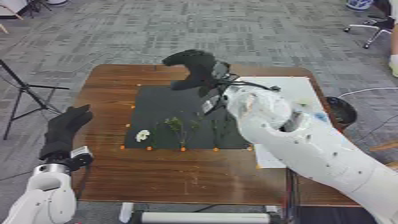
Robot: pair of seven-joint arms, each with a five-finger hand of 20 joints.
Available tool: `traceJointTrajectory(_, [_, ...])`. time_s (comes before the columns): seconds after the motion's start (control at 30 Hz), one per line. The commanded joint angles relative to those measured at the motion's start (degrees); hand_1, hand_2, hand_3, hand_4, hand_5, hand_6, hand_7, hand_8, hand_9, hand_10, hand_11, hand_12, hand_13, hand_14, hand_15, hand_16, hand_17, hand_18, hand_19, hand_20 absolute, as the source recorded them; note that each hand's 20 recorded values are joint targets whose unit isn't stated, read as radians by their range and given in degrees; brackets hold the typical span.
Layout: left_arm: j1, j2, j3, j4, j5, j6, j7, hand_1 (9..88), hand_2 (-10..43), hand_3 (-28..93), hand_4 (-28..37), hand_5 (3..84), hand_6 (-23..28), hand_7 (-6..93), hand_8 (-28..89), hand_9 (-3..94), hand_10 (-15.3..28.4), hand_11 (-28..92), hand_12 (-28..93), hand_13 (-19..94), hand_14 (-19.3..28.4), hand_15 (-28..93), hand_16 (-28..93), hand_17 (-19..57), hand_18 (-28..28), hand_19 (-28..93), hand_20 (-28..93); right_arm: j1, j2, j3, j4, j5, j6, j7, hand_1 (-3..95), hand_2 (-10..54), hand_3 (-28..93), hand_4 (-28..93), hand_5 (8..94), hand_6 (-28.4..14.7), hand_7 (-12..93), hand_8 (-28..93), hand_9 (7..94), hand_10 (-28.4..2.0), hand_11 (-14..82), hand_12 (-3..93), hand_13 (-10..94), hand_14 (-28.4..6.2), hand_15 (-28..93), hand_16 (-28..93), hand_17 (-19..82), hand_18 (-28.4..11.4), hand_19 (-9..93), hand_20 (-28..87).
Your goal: Arrange flowers
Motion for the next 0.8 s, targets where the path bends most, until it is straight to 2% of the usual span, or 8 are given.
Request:
traceJointTrajectory(0.03, [2.87, -1.09, -1.37, -1.54, 1.02, -1.05, -0.02, 24.2, 6.8, 66, -28.3, 52.9, 4.5, 12.8, -7, 51.6, 15.5, 21, 12, 39, 17.5, 18, 1, 7.3, 11.5, 10, 18, -11.19, 17.15, 15.78, -1.37, -3.52, -2.41, 2.40, 32.0, -9.5, 67, -15, 44.7, -1.7, 12, -8, 46.7, -13.0, 6.0, 16.3, 72, -9.4, 61, 27, 44, -19.0, 85, 52])
traceJointTrajectory(0.23, [4.16, -1.72, -1.78, -2.23, 1.08, -0.60, -0.16, 24.3, 6.7, 66, -28.3, 52.9, 4.5, 12.8, -7, 51.5, 15.5, 21, 12, 39, 17.7, 18, 1, 7.4, 11.4, 10, 18, -23.36, 21.10, 27.28, -1.55, -3.06, -3.81, 4.27, 32.4, -9.5, 67, -15, 45.3, -1.5, 12, -8, 48.0, -12.9, 6.5, 16.5, 73, -9.3, 62, 27, 44, -19.0, 86, 52])
traceJointTrajectory(0.4, [4.22, -1.94, -1.73, -2.25, 1.14, -0.61, -0.07, 24.4, 6.8, 66, -28.3, 53.0, 4.5, 12.9, -7, 51.6, 15.4, 21, 12, 40, 17.9, 18, 1, 7.4, 11.4, 10, 18, -28.94, 20.23, 31.91, -0.26, -4.37, -3.60, 5.31, 33.1, -9.5, 67, -15, 46.9, -1.0, 13, -8, 49.6, -12.6, 7.5, 16.8, 73, -9.0, 62, 27, 45, -19.0, 87, 52])
traceJointTrajectory(0.8, [4.06, -2.36, -1.45, -2.47, 2.80, -1.84, -0.35, 24.3, 7.0, 66, -28.3, 53.0, 4.5, 13.0, -7, 51.6, 15.5, 21, 12, 40, 18.1, 19, 1, 7.4, 11.5, 10, 18, -35.12, 17.99, 35.48, 2.42, -7.51, -6.39, 6.80, 33.8, -9.5, 67, -15, 48.3, -0.5, 14, -8, 52.4, -12.8, 9.8, 17.9, 74, -8.7, 62, 28, 45, -18.9, 87, 52])
